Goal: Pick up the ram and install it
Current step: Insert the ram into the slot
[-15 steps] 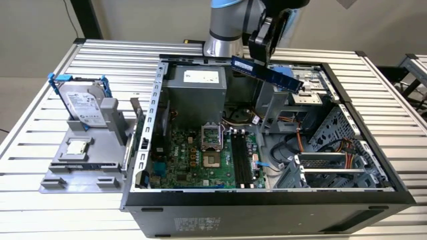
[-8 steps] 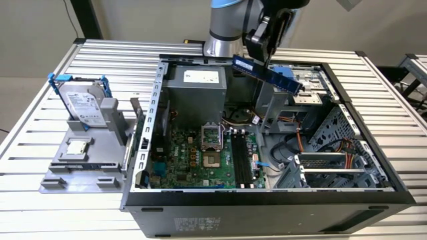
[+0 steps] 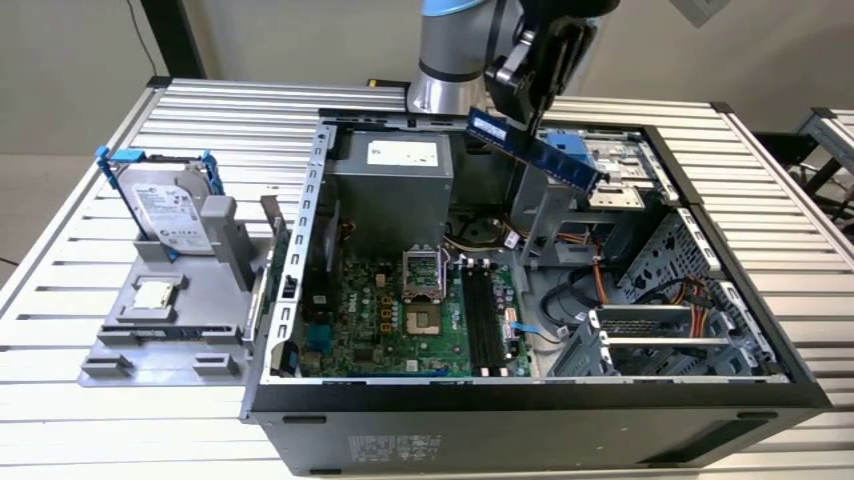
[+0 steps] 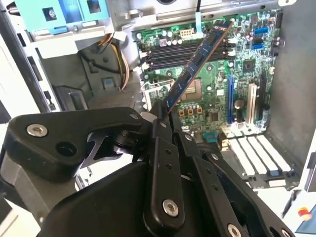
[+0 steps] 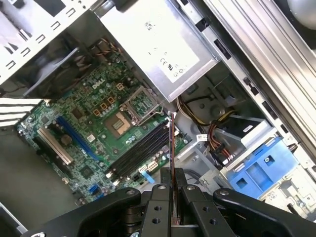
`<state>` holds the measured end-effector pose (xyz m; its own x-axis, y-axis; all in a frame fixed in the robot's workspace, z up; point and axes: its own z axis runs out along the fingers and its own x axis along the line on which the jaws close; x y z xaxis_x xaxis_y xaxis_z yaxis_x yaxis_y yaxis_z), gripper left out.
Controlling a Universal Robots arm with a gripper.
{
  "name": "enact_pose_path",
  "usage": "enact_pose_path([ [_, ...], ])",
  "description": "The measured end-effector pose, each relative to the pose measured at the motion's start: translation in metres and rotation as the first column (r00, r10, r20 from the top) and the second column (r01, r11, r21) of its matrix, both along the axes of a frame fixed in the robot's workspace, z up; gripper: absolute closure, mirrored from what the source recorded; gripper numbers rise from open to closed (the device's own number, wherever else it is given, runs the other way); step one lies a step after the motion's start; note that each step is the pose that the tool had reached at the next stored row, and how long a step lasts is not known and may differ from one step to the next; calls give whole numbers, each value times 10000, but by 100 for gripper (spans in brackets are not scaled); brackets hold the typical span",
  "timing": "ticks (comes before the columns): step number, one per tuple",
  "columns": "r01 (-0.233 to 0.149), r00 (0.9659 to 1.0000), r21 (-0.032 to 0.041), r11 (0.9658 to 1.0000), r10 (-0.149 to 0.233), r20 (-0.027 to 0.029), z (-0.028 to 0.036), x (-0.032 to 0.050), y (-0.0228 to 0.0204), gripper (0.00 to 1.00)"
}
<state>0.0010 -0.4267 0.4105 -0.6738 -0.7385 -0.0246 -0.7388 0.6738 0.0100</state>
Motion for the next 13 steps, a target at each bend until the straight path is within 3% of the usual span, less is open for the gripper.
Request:
enact_pose_path([
  [7, 765, 9971, 1, 9971, -765, 0, 0, 0, -1, 100],
  [13, 1428, 9897, 1, 9897, -1428, 0, -1, 0, -3, 100],
])
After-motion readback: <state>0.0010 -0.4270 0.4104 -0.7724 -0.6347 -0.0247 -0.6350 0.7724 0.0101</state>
